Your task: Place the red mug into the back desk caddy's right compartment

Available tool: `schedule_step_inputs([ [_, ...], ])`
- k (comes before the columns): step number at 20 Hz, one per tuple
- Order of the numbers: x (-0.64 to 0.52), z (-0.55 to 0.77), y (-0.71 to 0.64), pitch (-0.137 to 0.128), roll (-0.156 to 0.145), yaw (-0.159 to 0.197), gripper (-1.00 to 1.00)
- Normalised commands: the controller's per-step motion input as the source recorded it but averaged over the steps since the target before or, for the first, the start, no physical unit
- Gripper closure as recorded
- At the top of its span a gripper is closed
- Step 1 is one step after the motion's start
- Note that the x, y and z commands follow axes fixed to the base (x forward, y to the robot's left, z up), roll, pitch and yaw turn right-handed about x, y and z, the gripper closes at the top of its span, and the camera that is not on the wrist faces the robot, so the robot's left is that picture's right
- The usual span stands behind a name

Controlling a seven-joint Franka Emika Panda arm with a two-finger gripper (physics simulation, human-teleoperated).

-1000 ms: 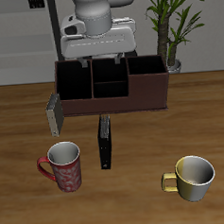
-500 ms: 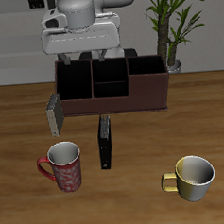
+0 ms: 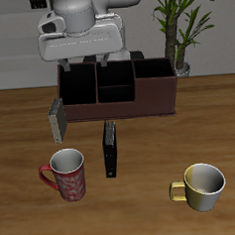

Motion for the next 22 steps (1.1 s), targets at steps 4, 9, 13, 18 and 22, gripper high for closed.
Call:
schedule_step_inputs([
  [4, 0.19, 0.00, -0.18, 0.011, 0.024, -0.010, -1.00],
  [9, 0.15, -0.01, -0.22, -0.005, 0.003, -0.015, -1.00],
  [13, 0.16, 0.04, -0.32, -0.016, -0.011, -0.038, -1.00],
  [18, 0.22, -0.04, -0.16, 0.001, 0.017, 0.001, -1.00],
  [22, 0.23, -0.12, -0.31, -0.010, -0.015, -0.051, -1.00],
])
